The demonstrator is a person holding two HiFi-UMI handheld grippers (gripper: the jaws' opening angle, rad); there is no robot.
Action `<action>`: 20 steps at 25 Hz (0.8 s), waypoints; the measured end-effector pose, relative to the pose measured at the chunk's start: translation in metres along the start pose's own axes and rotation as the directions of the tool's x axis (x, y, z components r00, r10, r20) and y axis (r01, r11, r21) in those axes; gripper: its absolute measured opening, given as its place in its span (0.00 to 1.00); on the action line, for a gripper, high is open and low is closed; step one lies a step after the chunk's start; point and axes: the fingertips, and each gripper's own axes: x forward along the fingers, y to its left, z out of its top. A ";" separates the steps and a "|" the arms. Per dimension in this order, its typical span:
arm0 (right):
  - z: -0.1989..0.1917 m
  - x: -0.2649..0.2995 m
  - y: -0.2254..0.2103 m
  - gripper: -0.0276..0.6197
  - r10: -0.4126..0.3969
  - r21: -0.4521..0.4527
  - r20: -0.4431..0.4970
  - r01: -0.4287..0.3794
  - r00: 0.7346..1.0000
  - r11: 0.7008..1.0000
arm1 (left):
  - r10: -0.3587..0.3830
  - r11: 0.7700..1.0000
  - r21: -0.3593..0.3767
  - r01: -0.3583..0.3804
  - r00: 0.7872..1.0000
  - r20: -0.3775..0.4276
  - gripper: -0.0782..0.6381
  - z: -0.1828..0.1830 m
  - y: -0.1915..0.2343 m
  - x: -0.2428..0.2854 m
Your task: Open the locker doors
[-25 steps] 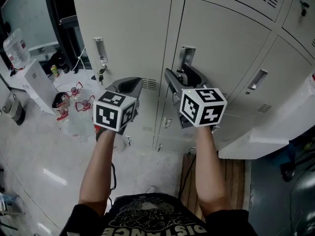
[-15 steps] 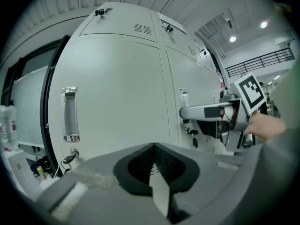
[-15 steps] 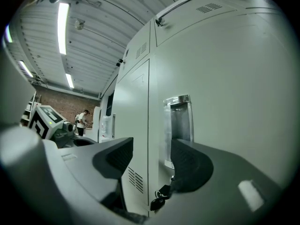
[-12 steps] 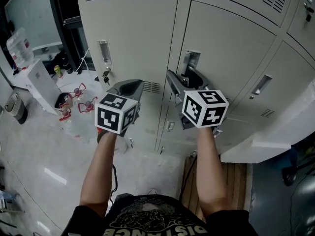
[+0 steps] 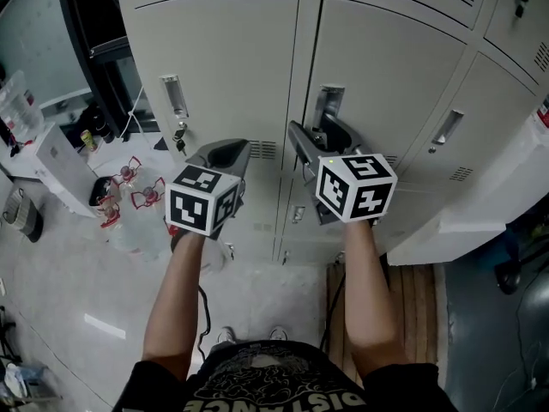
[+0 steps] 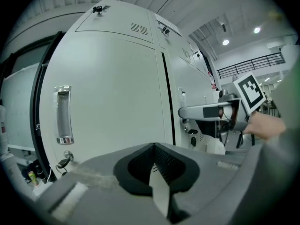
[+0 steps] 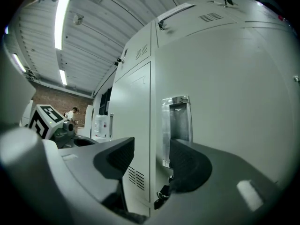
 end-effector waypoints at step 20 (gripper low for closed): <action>0.001 -0.080 0.015 0.32 -0.226 -0.024 0.031 0.227 0.974 0.974 | -0.313 0.949 0.057 0.311 0.950 0.025 0.11 0.004 -0.064 0.004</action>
